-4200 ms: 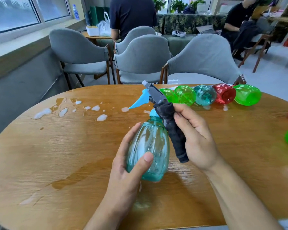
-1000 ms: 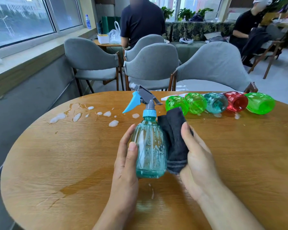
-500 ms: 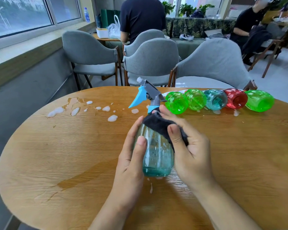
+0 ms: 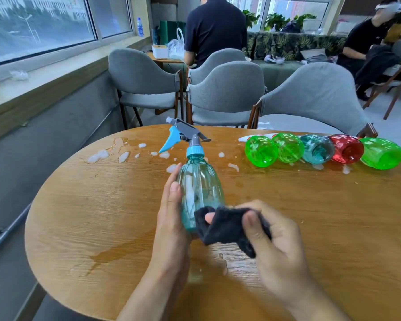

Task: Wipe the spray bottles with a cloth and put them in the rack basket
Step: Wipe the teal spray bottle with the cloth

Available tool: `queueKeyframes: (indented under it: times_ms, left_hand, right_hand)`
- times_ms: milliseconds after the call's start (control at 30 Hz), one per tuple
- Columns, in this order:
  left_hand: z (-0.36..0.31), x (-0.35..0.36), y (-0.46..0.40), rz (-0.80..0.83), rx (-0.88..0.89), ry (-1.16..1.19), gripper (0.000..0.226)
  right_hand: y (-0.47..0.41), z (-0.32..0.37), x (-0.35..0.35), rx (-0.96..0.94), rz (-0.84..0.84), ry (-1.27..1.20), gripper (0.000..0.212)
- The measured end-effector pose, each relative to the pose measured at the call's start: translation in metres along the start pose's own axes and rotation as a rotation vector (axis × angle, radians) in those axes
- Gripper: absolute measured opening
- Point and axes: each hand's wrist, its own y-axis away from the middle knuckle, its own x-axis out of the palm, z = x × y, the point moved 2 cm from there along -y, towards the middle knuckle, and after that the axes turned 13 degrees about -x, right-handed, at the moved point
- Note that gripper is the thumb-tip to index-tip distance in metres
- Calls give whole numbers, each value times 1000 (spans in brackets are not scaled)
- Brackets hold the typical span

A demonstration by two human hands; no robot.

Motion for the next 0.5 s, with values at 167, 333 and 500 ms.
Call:
queueKeyframes:
  times_ms: [167,333,500]
  left_hand:
    - [-2,3,4,60,-7,-44,41]
    - [15,11,5,177,29,-236,47]
    - [21,20,5,192,52,-291,53]
  right_hand:
    - [-23,2,-31,254,-542,-343,28]
    - [-38,1,-36,61,-587,-122,28]
    - [-23,-12,-19,-84,-296,140,27]
